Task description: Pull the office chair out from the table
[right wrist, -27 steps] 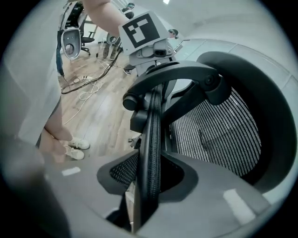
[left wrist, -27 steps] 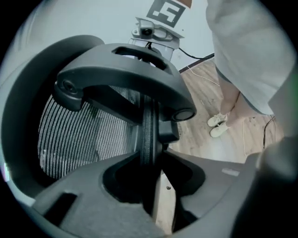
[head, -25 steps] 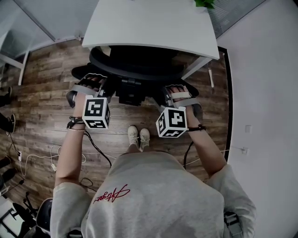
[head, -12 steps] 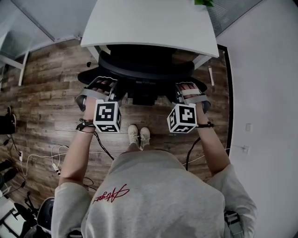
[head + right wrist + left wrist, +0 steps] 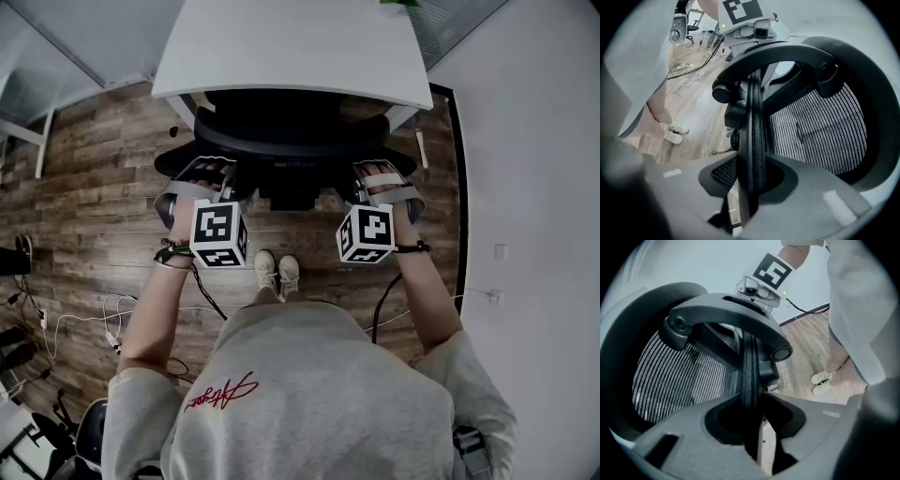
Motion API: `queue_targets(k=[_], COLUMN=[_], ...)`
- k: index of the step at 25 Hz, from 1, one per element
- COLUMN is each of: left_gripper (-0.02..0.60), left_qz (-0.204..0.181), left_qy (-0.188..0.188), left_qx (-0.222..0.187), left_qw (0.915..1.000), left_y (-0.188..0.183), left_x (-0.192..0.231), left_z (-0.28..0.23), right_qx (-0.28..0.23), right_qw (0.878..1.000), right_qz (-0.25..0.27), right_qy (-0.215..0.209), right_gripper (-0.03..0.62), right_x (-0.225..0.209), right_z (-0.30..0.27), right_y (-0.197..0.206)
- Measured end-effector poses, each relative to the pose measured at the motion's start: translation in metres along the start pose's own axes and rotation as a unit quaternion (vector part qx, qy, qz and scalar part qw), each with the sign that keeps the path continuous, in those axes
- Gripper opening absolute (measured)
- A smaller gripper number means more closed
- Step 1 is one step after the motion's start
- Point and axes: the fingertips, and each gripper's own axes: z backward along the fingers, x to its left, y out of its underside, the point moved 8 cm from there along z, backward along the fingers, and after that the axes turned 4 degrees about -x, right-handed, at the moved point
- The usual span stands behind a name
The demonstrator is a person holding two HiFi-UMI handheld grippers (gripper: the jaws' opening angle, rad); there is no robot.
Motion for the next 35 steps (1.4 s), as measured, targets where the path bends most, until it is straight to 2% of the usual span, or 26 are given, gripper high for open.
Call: queue_targets(k=[6,9,13,21,26,35], left_gripper=[0.101,0.104,0.103,0.1,0.1,0.1], left_qz=[-0.015,-0.005,-0.011,-0.013,-0.009,-0.019], left_qy=[-0.017,-0.01,-0.019,-0.025,-0.023,-0.031], left_qx=[0.007,0.008,0.011,0.015,0.016,0.014], left_qw=[0.9997,0.9999,0.9997,0.9995,0.9996,0.9992], left_y=[-0.005,-0.006,-0.006,-0.022,-0.019,-0.024], left_x=[-0.003,-0.002,-0.004,-0.028,-0.017,-0.029], left_z=[-0.004,-0.004,-0.006,0.0,-0.007,0.0], right_qx=[-0.008,-0.005,-0.001,-0.004,-0.004,-0.002], right_qw=[1.0,1.0,1.0,1.0,1.0,1.0], right_qz=[0.018,0.011,0.0,0.008,0.008,-0.001], right_qy=[0.018,0.006,-0.01,-0.003,-0.007,-0.016], right_gripper=[0.097,0.098,0.1,0.094,0.092,0.094], right_x=[0.003,0.002,0.001,0.025,0.015,0.025], right_z=[0.001,0.002,0.0,0.017,0.009,0.019], right_y=[0.006,0.006,0.007,0.011,0.015,0.012])
